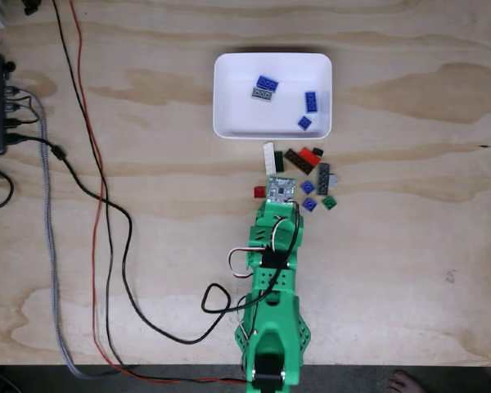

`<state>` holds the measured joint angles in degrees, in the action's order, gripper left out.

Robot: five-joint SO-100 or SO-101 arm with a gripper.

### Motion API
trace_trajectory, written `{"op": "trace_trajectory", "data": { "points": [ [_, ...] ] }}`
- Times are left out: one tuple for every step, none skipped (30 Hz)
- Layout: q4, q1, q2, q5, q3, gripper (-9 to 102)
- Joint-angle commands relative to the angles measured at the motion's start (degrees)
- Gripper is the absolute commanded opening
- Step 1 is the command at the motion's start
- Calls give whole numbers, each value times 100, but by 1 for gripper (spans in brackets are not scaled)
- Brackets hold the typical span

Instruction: Put all lego bricks in the bin.

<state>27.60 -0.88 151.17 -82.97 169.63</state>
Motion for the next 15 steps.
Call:
{"op": "trace_trajectory", "data": {
  "points": [
    [984,149,1151,202,-1195,0],
    [879,132,1020,202,-1424,0],
    [712,62,650,185,-1731,0],
    [519,-35,149,193,-2101,0],
    [439,-114,-404,211,-2549,0],
    [422,-158,-984,211,-3015,0],
    [281,-202,-1626,220,-3419,0],
    [105,-255,-2294,229,-3876,0],
    [97,-308,-2953,237,-4386,0],
    [0,-343,-3542,264,-4852,0],
    [-70,-378,-4061,264,-5273,0],
    [-62,-396,-4518,272,-5695,0],
    [-123,-404,-4878,264,-5985,0],
    [-185,-422,-5115,202,-6126,1],
    [-193,-431,-5291,176,-6231,5]
  ]
}}
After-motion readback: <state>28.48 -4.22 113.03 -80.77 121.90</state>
